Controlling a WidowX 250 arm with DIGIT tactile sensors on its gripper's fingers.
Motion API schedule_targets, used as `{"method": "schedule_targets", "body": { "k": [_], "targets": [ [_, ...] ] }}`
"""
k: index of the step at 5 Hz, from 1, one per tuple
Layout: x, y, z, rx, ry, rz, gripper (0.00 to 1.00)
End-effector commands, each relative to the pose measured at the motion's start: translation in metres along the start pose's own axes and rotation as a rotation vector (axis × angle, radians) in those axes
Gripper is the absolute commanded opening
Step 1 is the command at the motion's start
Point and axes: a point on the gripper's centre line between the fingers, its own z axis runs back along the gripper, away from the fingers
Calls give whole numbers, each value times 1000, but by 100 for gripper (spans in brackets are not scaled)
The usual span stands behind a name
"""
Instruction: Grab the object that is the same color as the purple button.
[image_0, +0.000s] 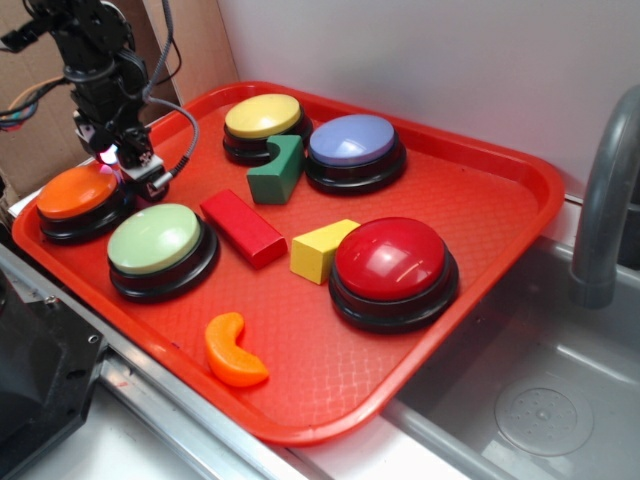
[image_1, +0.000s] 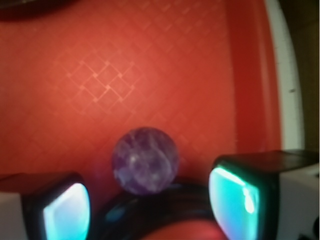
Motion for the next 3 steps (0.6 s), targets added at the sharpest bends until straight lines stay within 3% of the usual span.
{"method": "schedule_targets", "body": {
  "k": [1, 2, 3],
  "targets": [
    [7, 13, -5, 23, -14, 23, 100],
    [6, 17, -3, 0, 9, 7, 0],
    [5, 18, -7, 3, 3, 32, 0]
  ]
}}
